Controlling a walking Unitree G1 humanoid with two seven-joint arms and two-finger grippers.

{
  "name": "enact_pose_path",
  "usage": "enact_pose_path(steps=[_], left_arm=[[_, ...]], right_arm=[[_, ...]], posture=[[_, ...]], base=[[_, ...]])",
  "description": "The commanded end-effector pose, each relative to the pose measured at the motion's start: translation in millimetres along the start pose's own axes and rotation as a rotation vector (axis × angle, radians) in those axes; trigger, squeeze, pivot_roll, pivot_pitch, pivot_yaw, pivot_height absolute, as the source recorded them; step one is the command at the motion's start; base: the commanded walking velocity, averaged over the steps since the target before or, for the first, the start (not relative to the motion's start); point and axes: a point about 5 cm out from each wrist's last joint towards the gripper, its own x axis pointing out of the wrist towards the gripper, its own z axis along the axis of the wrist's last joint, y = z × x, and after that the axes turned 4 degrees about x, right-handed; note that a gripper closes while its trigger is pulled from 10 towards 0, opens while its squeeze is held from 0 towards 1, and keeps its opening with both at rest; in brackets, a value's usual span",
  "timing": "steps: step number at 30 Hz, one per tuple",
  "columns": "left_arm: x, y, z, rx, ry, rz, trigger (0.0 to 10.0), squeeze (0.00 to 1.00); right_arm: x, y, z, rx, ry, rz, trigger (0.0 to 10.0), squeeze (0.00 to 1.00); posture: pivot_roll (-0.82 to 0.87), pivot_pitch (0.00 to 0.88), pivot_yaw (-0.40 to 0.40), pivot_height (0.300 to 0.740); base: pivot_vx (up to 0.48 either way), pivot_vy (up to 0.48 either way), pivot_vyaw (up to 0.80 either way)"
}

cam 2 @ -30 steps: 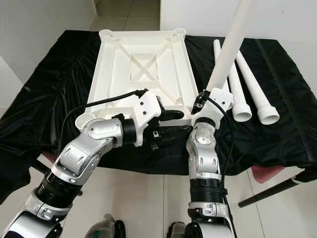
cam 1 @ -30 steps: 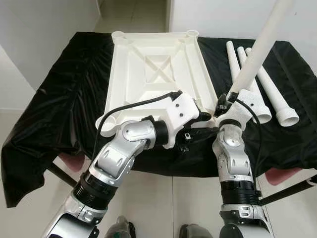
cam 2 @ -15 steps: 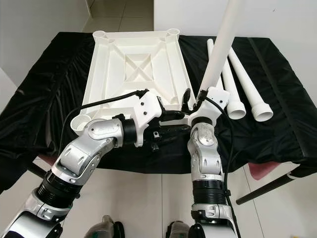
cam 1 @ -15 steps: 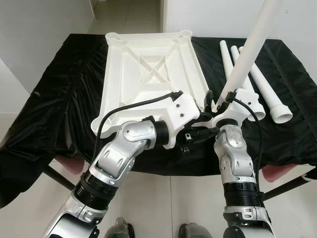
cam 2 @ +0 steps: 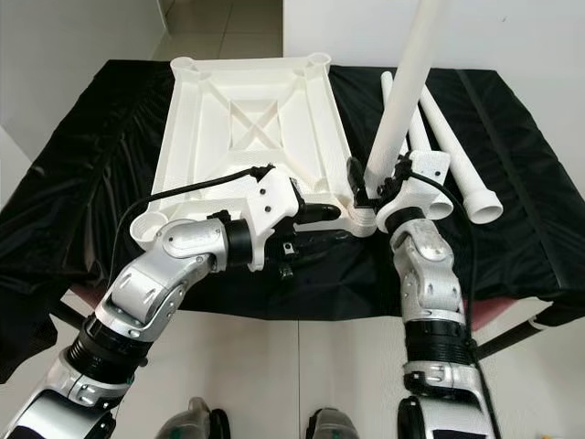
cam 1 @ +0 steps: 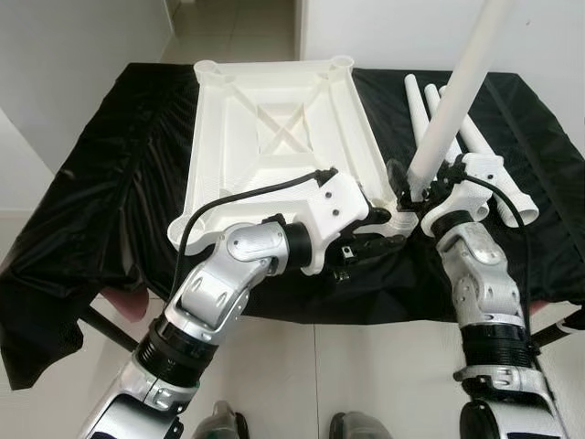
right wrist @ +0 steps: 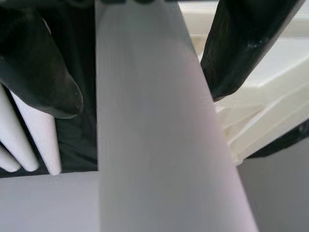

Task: Building children table

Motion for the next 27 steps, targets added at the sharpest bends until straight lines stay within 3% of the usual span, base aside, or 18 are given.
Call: enact_pose_path(steps=[1, 2, 5, 13, 27], left_arm=[[-0.2, 0.7, 2.2, 0.016, -0.002, 0.016, 10.0, 0.0], [-0.2, 0.7, 2.2, 0.016, -0.002, 0.016, 10.0, 0.0], [0.1, 1.0, 2.7, 0.018, -0.001, 0.013, 10.0, 0.0], [-0.3, 1.2, 2.9, 0.018, 0.0, 0.016, 10.0, 0.0], [-0.7, 1.2, 3.6, 0.02, 0.001, 0.016, 10.0, 0.0]], right_arm=[[-0.6, 0.8, -5.9, -0.021, 0.025, 0.085, 10.0, 0.0], [-0.6, 0.8, -5.9, -0.021, 0.025, 0.085, 10.0, 0.0], [-2.8, -3.0, -15.0, -0.045, 0.082, 0.238, 10.0, 0.0], [0.2, -6.7, -23.2, -0.031, 0.157, 0.35, 10.0, 0.0], [24.3, -16.5, -23.0, -0.025, 0.182, 0.323, 10.0, 0.0]], posture=[[-0.06, 0.046, 0.045, 0.74], [-0.06, 0.046, 0.045, 0.74], [-0.05, 0.047, 0.047, 0.74], [-0.05, 0.049, 0.047, 0.74], [-0.05, 0.049, 0.047, 0.74]], base=[[0.0, 0.0, 0.0], [0.0, 0.0, 0.0], [0.0, 0.0, 0.0], [0.0, 0.0, 0.0], [0.0, 0.0, 0.0]])
